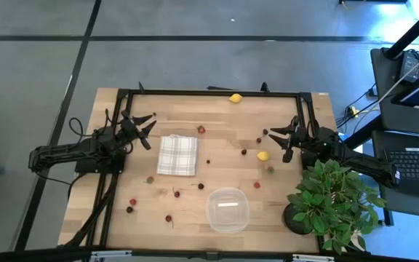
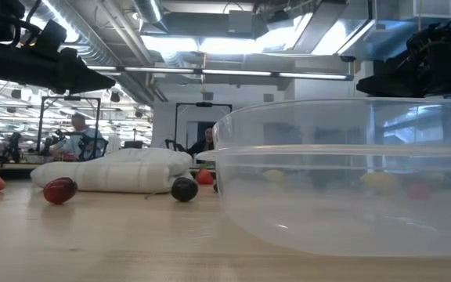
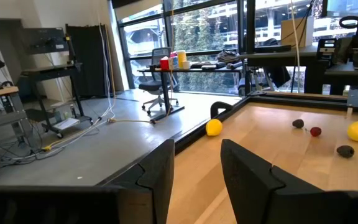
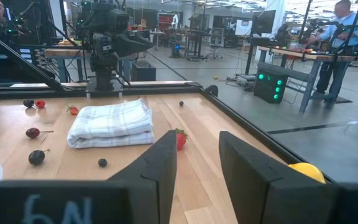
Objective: Pick and placing Produce into tupperware
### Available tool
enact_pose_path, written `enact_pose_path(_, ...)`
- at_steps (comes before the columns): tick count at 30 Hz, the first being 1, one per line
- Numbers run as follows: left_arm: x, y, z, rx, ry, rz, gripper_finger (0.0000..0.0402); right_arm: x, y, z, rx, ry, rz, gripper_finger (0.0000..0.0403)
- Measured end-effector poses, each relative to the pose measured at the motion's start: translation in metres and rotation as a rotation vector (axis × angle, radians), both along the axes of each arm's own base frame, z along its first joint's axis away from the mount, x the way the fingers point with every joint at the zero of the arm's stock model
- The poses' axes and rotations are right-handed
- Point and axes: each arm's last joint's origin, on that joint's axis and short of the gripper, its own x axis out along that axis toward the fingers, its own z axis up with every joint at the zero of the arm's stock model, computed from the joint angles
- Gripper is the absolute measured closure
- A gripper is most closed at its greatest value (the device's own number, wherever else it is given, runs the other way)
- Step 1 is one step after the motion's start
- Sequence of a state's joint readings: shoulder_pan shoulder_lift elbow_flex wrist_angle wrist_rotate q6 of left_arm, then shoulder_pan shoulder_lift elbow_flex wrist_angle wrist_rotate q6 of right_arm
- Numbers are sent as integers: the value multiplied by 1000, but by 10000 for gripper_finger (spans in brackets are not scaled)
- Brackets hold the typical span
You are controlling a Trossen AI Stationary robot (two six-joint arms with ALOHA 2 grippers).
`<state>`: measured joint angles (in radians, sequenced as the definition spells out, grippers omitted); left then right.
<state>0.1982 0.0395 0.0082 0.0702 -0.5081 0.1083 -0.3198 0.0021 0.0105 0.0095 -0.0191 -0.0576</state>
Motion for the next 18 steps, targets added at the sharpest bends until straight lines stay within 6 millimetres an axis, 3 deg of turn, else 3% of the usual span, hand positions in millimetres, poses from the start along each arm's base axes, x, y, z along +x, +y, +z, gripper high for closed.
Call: enact_pose_path(18, 0, 0, 0, 0, -1, -1, 276, 0, 0, 0, -28, 8, 0, 280)
